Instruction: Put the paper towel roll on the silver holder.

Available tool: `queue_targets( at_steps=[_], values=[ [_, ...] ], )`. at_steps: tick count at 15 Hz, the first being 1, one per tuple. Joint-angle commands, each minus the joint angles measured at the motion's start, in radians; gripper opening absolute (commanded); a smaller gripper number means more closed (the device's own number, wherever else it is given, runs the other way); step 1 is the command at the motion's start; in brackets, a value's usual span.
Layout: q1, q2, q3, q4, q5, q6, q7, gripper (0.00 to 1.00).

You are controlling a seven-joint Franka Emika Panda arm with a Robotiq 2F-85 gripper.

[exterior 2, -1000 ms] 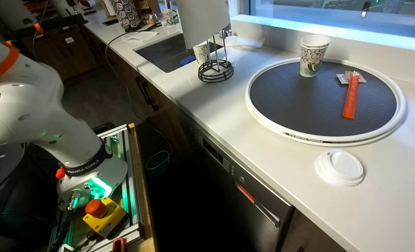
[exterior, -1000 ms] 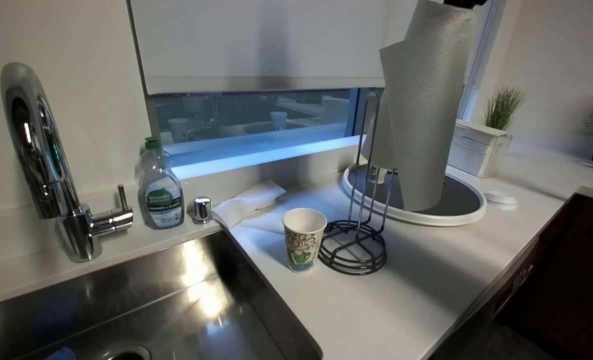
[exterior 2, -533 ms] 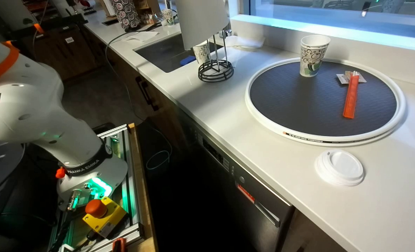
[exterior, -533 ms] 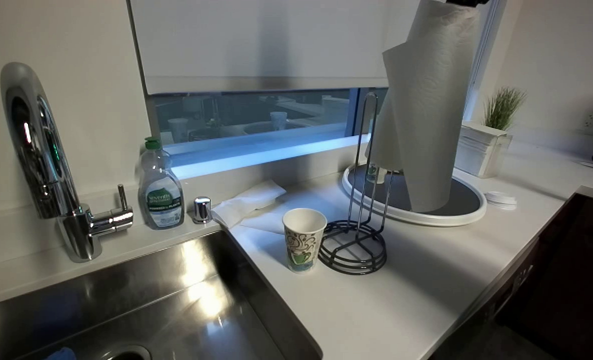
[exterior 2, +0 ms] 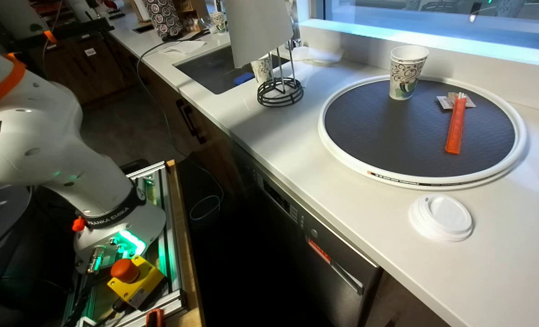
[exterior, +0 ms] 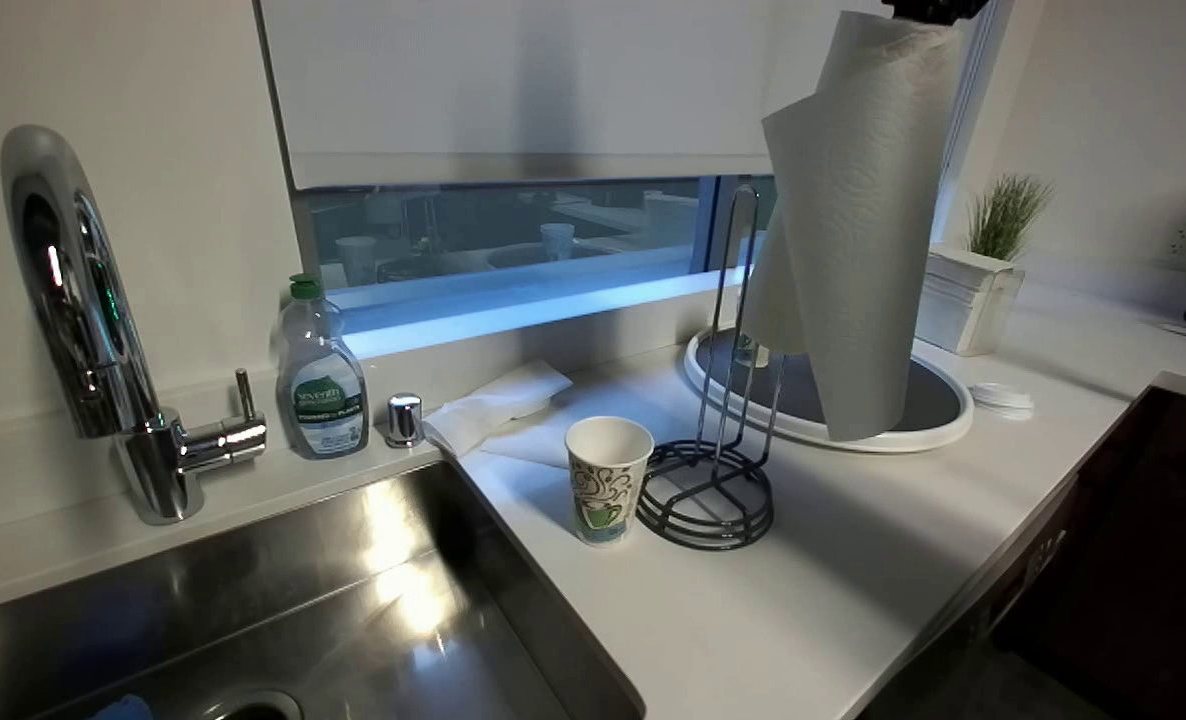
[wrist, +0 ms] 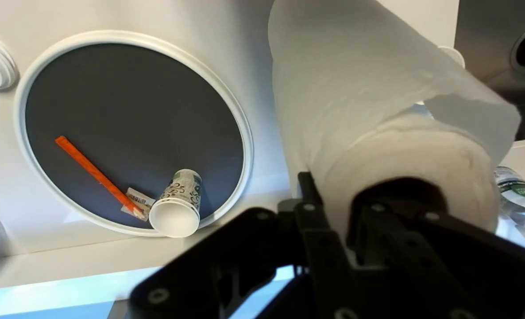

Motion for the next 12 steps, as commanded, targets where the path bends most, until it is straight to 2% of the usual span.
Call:
queue_targets(
  at_steps=[1,12],
  values=[
    [0.016,0.019,-0.011,0.000,0.013,-0.029,-0.011,0.04],
    [0.020,0.085,-0.015,0.009,0.011,-0.057,-0.039,0.04]
  ],
)
